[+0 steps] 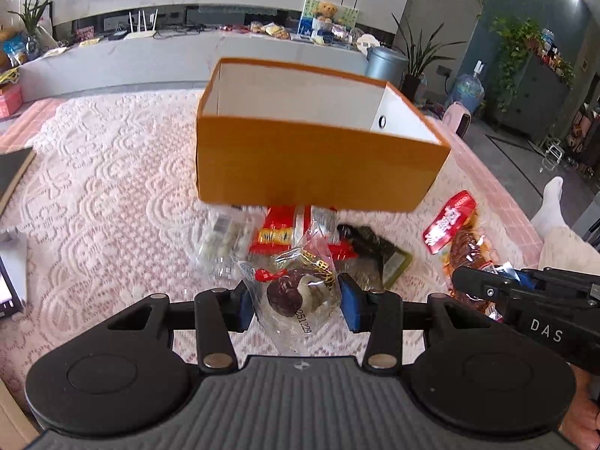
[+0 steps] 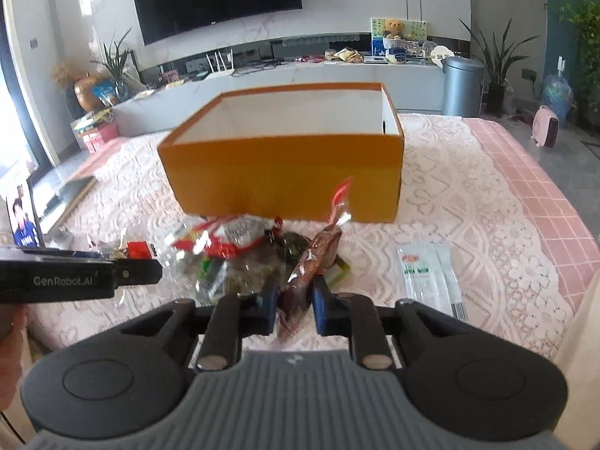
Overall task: Organize snacks
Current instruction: 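Lift both held snacks and carry them over the orange box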
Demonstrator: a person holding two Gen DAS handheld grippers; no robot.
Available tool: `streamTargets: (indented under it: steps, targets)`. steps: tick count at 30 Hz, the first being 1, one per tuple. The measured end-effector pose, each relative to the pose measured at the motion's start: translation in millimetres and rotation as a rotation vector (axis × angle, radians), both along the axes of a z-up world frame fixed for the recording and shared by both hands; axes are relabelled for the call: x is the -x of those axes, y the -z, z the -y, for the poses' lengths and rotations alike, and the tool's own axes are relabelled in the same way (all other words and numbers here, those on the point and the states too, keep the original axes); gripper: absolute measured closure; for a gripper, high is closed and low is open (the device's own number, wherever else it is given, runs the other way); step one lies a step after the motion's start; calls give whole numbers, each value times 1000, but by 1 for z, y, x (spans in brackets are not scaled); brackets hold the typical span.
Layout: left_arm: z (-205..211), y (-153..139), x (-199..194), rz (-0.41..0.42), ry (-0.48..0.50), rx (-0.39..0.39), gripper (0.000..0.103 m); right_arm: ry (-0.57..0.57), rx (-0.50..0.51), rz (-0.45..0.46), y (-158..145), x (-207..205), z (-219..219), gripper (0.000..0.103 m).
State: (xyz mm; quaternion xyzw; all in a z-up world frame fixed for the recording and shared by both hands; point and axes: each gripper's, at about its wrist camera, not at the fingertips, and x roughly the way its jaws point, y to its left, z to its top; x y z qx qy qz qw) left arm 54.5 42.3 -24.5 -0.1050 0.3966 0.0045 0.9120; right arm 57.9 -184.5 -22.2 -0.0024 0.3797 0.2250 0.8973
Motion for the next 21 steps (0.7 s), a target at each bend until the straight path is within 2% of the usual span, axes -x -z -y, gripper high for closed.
streamTargets:
  steps: [9,21]
  targets:
    - [0,-31,-26,53,12,-37,52,-38,-40,79,-38,-22,-2,89]
    - [-12,-75,-82,149,-19,-85,52,-71,-76,191,-83,-87,-26,89]
